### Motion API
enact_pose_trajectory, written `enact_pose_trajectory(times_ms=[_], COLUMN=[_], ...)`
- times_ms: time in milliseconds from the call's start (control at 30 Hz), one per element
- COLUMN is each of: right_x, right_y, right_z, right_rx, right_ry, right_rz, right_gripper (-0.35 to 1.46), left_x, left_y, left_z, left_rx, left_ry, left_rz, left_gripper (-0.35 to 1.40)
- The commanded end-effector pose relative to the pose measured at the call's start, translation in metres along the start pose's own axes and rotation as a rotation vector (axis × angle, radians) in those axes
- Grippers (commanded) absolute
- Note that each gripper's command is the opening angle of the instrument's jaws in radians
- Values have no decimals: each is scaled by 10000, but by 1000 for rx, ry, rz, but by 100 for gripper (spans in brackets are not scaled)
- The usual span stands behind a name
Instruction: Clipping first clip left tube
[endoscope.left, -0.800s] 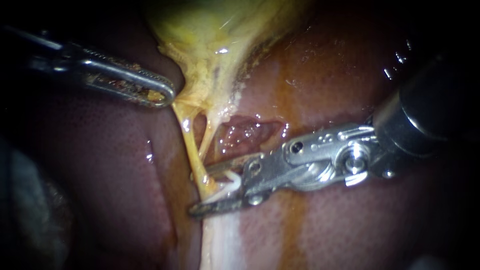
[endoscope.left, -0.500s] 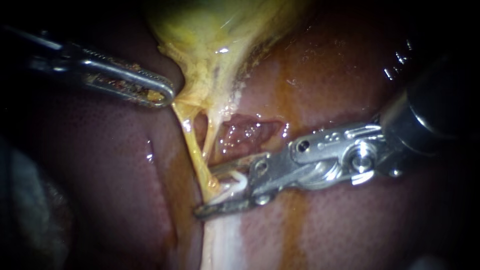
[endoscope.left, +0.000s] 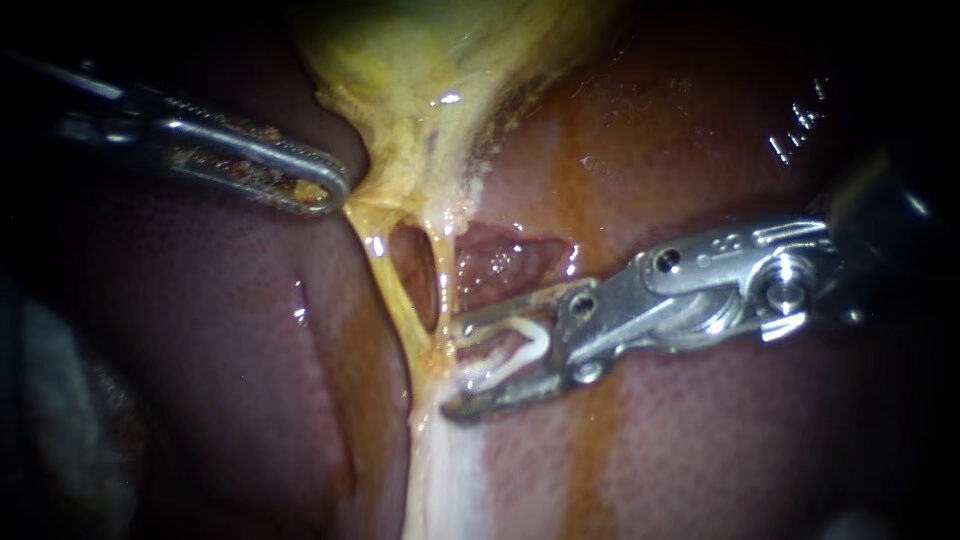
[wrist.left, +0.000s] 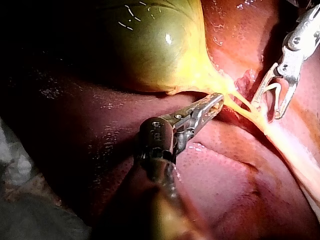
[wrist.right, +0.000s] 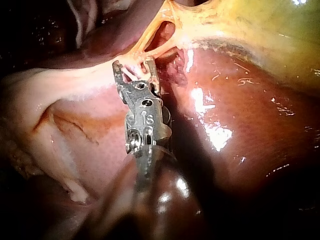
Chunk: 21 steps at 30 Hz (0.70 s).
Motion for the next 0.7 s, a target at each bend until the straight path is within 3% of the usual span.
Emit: enact_pose_trajectory(times_ms=[33, 367, 700], right_x=[1, 14, 24], right_y=[0, -2, -10], right_z=[-2, -9, 9], right_rx=[4, 32, 51], right_ry=[11, 93, 153], right_rz=[9, 79, 140], right_gripper=[38, 38, 38], left_x=[0, -1, -1], left_y=[0, 0, 0], left_z=[0, 0, 0], left_rx=[0, 0, 0], left_ry=[0, 0, 0], left_rz=[0, 0, 0], left_gripper=[-35, -35, -35])
